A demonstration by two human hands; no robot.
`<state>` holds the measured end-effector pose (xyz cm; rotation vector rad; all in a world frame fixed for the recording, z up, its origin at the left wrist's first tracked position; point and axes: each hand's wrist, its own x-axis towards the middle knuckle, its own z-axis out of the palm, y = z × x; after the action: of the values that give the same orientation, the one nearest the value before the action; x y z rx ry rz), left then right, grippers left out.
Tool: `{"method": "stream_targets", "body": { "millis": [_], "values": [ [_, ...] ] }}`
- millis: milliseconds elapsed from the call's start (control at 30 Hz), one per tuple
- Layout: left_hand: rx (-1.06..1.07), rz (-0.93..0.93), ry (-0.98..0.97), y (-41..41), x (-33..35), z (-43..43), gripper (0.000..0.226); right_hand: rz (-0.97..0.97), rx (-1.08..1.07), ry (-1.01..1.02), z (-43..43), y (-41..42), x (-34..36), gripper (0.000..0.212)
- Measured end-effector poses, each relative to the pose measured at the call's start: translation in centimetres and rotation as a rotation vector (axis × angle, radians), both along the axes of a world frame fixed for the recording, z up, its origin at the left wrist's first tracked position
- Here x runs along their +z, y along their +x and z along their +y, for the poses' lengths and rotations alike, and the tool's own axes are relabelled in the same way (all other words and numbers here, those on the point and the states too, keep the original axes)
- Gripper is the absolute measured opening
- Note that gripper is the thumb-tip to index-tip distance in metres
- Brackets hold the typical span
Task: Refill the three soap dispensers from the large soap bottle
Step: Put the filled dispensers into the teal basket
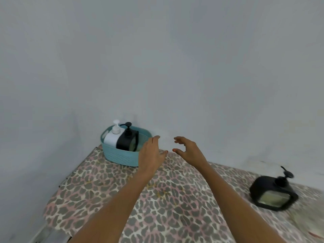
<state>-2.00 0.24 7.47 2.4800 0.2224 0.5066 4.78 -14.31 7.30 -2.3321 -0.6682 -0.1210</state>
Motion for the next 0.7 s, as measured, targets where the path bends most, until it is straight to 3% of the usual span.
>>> {"method": "stream_targets", "body": {
  "millis": [400, 700],
  "values": [
    [-0.320, 0.065, -0.023, -0.8, -0.4, -14.0, 0.064, -0.025, -0.296, 0.044, -16.5, -6.1, -0.9, 0.043],
    [-0.513, 0.177, -0.062, 1.2, -1.6, -24.3, 0.067, 0.001, -0.557, 0.196, -27.8, -7.7, -2.5, 0.035]
  ]
}}
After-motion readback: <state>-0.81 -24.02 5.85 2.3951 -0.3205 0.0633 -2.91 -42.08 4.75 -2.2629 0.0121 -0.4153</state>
